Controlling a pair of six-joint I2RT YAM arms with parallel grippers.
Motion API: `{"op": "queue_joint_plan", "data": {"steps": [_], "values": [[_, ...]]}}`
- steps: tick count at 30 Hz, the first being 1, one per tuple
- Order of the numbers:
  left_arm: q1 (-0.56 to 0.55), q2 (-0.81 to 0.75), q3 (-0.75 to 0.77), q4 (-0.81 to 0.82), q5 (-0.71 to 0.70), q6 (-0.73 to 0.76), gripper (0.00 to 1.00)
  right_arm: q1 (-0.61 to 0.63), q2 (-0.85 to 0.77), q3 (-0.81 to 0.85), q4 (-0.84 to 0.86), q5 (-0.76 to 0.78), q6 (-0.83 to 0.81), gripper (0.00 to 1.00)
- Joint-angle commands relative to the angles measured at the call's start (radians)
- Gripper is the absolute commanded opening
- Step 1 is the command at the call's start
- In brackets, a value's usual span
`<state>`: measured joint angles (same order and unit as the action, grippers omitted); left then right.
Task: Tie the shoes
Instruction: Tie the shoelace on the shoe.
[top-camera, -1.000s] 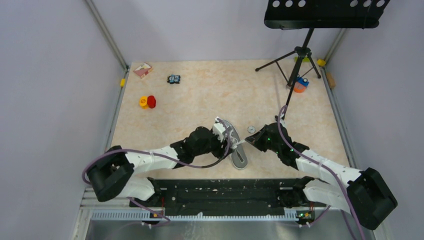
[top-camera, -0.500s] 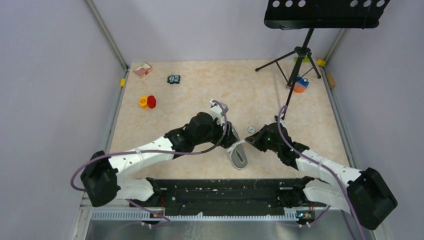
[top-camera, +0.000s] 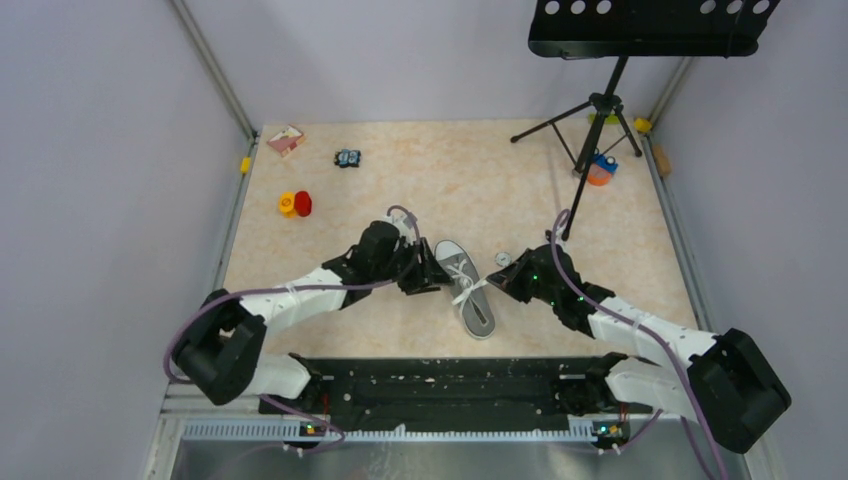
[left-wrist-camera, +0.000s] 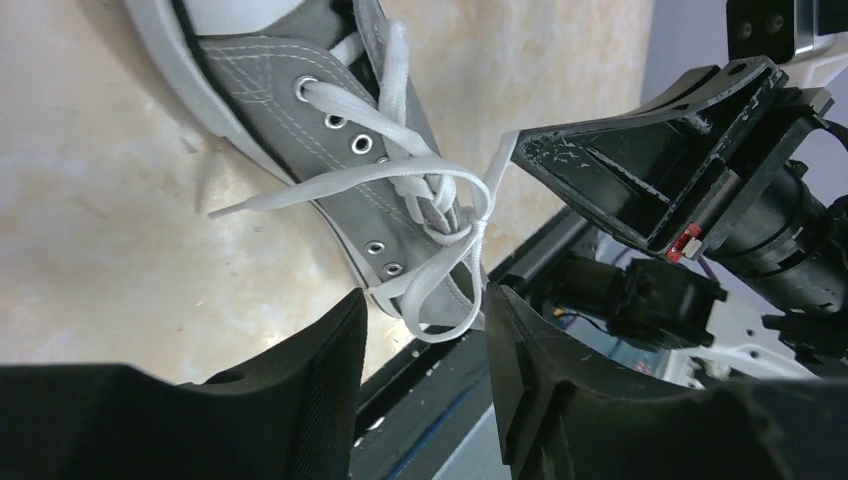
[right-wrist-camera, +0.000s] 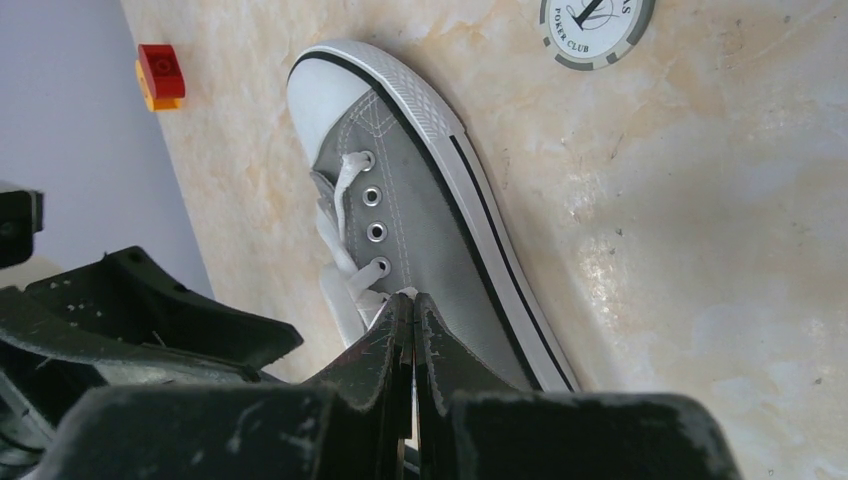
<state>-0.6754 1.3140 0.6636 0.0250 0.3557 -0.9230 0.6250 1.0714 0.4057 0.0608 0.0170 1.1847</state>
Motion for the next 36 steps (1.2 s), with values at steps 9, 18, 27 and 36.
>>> {"op": "queue_joint_plan", "data": {"steps": [9,18,27,36], "values": [[0.012,0.154,0.056,0.074,0.227,-0.022,0.39,-0.011,-0.004,0.03,0.005,0.016,-0.013,0.0],[0.013,0.227,0.01,0.258,0.345,-0.075,0.44,-0.011,0.002,0.025,0.009,0.021,0.001,0.0],[0.012,0.291,0.026,0.319,0.372,-0.071,0.31,-0.011,0.0,0.02,0.003,0.025,0.006,0.0],[0.014,0.271,0.015,0.292,0.346,-0.059,0.0,-0.011,-0.003,0.008,0.011,0.026,0.013,0.0]]}}
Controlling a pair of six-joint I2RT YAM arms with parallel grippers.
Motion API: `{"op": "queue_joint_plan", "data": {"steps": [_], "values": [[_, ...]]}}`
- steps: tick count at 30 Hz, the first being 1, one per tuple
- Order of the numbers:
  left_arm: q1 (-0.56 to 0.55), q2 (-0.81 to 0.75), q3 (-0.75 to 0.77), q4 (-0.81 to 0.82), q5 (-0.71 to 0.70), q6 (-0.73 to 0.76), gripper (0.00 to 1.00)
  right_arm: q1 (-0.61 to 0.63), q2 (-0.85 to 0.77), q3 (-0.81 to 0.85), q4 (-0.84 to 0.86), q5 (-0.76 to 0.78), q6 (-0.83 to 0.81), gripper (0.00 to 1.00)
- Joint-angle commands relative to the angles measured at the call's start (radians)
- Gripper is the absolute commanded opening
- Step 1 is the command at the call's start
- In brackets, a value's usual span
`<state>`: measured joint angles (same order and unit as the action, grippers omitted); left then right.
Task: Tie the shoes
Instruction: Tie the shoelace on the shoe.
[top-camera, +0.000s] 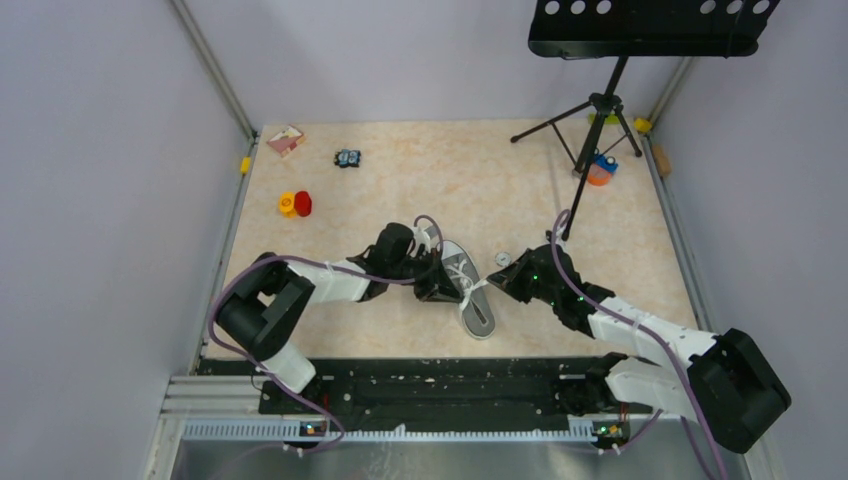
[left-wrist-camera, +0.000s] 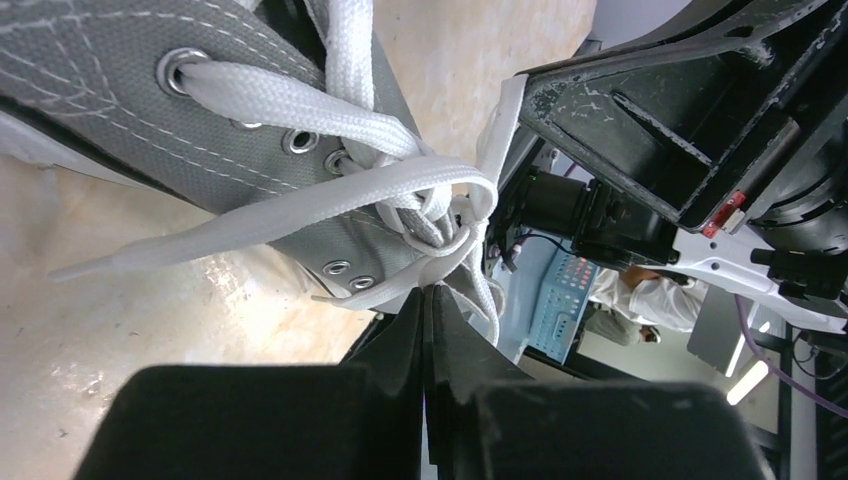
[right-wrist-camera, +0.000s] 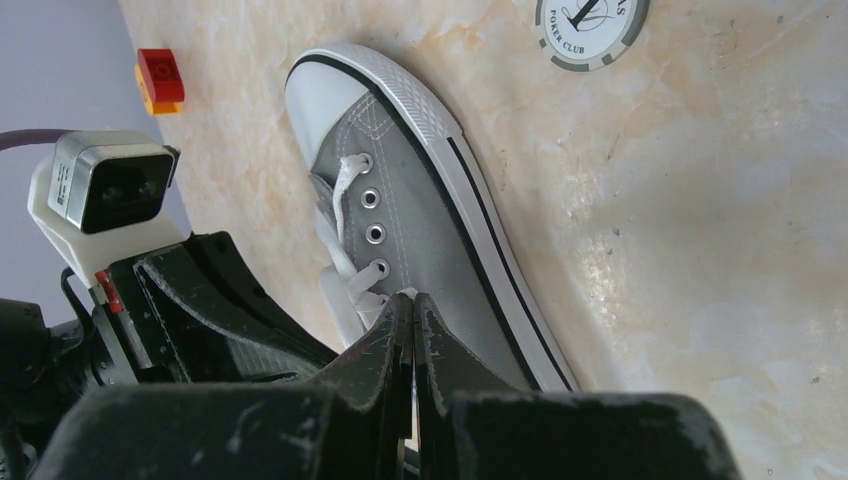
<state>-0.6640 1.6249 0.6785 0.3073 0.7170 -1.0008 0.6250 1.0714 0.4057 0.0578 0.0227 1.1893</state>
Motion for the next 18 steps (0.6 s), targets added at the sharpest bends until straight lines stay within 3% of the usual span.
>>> {"op": "queue_joint_plan", "data": {"steps": [1,18], "values": [[0.002,-0.044,-0.004,0.011,-0.021,0.019,0.0,-0.011,-0.004,0.006,0.015,0.021,0.011,0.0],[0.003,-0.153,-0.019,-0.123,-0.108,0.092,0.0,-0.018,-0.049,-0.041,0.031,0.039,0.036,0.0]]}}
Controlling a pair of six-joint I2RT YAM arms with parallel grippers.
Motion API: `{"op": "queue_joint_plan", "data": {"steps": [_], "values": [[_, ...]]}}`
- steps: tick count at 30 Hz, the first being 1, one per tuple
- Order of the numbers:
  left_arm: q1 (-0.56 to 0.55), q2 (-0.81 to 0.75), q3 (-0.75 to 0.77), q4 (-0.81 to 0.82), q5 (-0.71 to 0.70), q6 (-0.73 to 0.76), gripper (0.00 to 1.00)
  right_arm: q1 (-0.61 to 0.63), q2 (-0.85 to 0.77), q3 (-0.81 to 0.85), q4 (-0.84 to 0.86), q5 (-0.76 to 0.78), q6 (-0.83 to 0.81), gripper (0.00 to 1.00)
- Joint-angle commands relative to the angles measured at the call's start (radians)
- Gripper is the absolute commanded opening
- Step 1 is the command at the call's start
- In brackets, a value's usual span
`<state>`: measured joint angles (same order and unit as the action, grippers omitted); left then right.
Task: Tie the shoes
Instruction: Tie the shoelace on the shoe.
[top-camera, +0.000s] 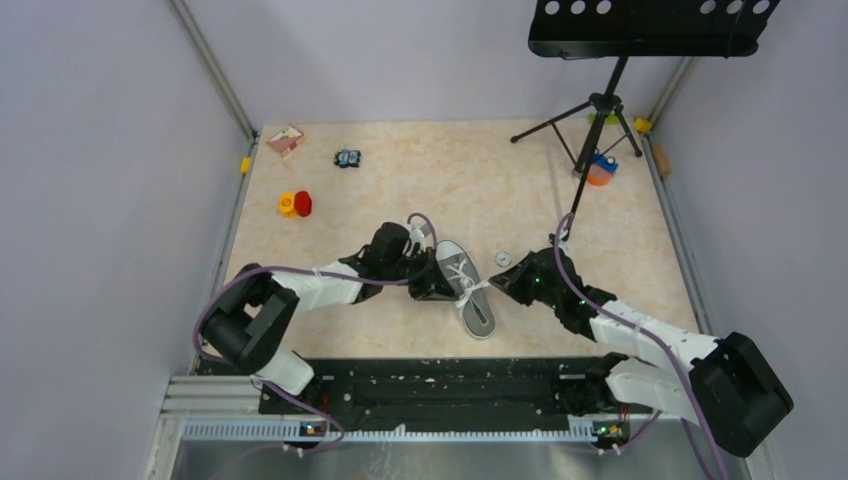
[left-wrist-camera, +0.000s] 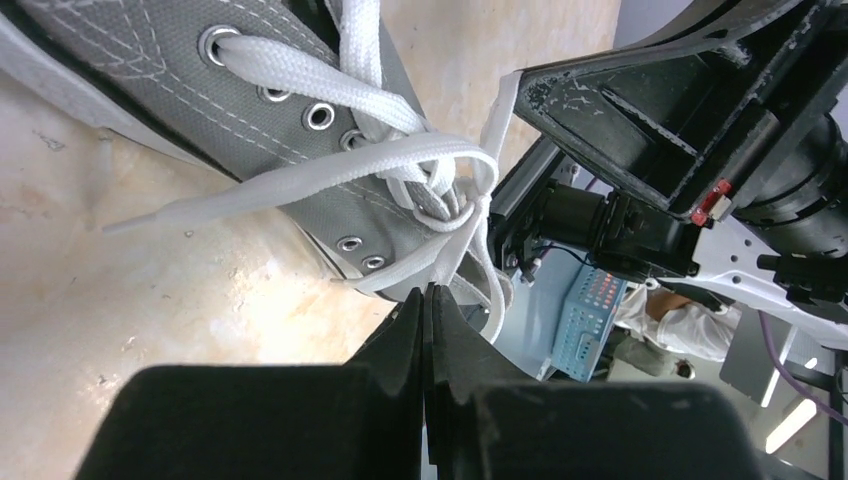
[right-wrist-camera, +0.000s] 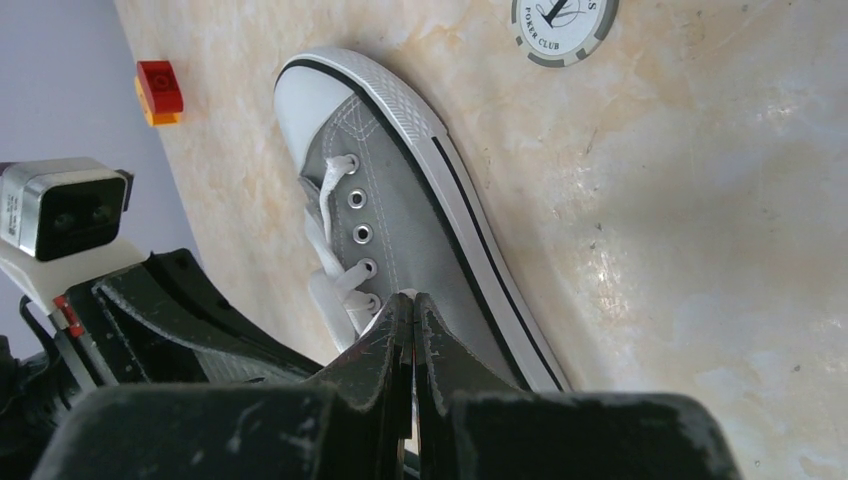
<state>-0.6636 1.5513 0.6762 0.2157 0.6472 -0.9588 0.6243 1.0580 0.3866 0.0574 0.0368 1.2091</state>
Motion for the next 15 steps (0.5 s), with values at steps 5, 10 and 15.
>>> {"op": "queue_joint_plan", "data": {"steps": [5,10,15], "values": [[0.002,-0.109,-0.012,-0.088,-0.055,0.094,0.0,-0.023,-0.038,-0.027,0.027,0.026,0.022,0.0],[0.002,-0.124,-0.04,-0.044,-0.058,0.079,0.0,-0.028,-0.039,-0.039,0.043,0.018,0.027,0.0],[0.001,-0.109,-0.024,-0.036,-0.025,0.061,0.03,-0.032,-0.029,-0.034,0.054,0.01,0.024,0.0]]}}
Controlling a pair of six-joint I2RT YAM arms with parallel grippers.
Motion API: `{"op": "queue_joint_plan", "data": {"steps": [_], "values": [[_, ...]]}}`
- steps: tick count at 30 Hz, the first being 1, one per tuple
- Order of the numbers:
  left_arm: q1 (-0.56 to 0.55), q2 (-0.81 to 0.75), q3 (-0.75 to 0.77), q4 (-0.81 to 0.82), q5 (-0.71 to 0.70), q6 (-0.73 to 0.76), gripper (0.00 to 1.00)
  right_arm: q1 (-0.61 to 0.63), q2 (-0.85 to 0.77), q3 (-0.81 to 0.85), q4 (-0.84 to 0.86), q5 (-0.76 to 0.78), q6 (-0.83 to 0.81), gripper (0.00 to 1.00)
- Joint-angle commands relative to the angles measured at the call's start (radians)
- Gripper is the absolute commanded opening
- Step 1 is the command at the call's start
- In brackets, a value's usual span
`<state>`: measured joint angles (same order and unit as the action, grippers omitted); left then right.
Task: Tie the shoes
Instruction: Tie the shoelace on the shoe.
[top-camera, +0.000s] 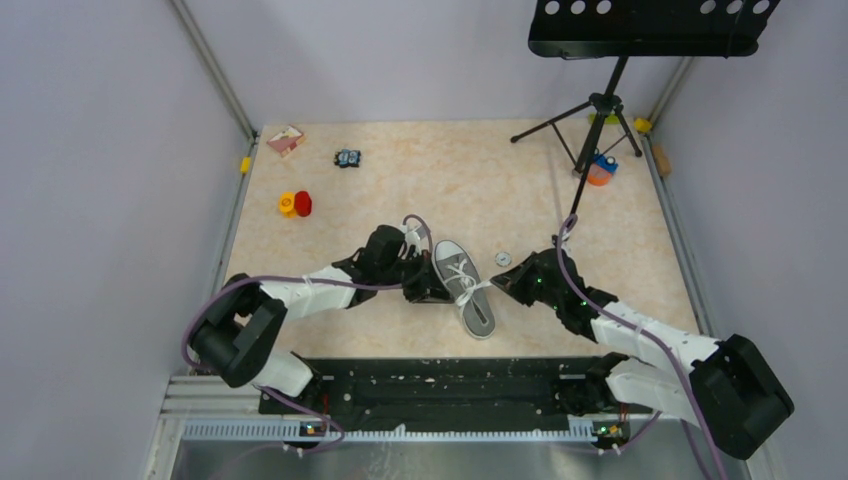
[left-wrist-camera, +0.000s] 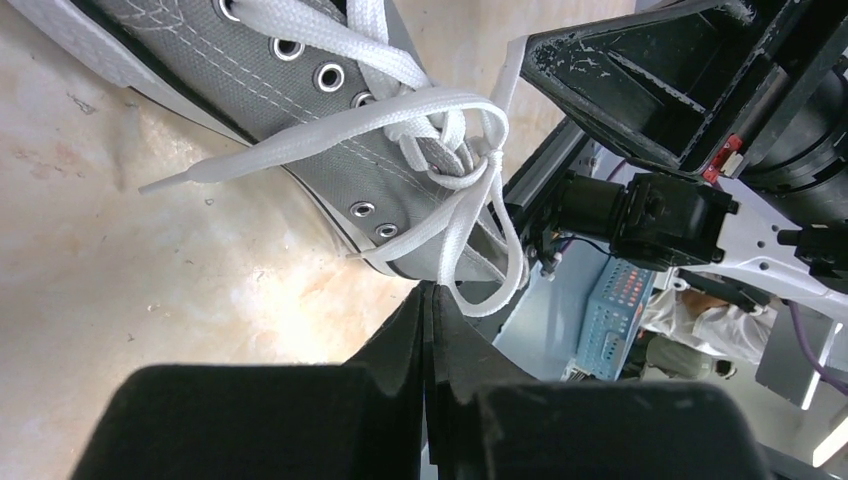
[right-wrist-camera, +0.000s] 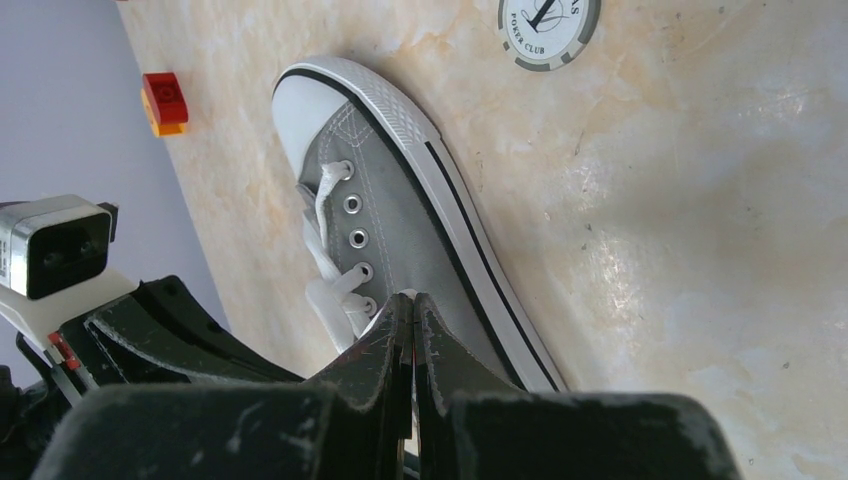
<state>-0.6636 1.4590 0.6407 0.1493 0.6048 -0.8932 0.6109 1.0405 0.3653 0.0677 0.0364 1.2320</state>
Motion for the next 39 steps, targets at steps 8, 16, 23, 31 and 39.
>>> {"op": "queue_joint_plan", "data": {"steps": [8,16,23,31,39], "values": [[0.005,0.004,0.008,0.118,0.049,-0.113,0.44,-0.032,-0.01,-0.007,0.042,-0.006,-0.014,0.0],[0.005,0.091,0.026,0.197,0.106,-0.148,0.42,-0.036,-0.013,0.006,0.031,-0.011,-0.02,0.0],[0.005,0.123,0.021,0.245,0.117,-0.166,0.37,-0.037,-0.011,0.006,0.033,-0.013,-0.023,0.0],[-0.007,0.165,0.043,0.277,0.143,-0.18,0.35,-0.037,0.005,0.014,0.041,-0.019,-0.026,0.0],[-0.01,0.168,0.032,0.304,0.143,-0.188,0.0,-0.037,0.02,0.021,0.039,-0.025,-0.028,0.0]]}}
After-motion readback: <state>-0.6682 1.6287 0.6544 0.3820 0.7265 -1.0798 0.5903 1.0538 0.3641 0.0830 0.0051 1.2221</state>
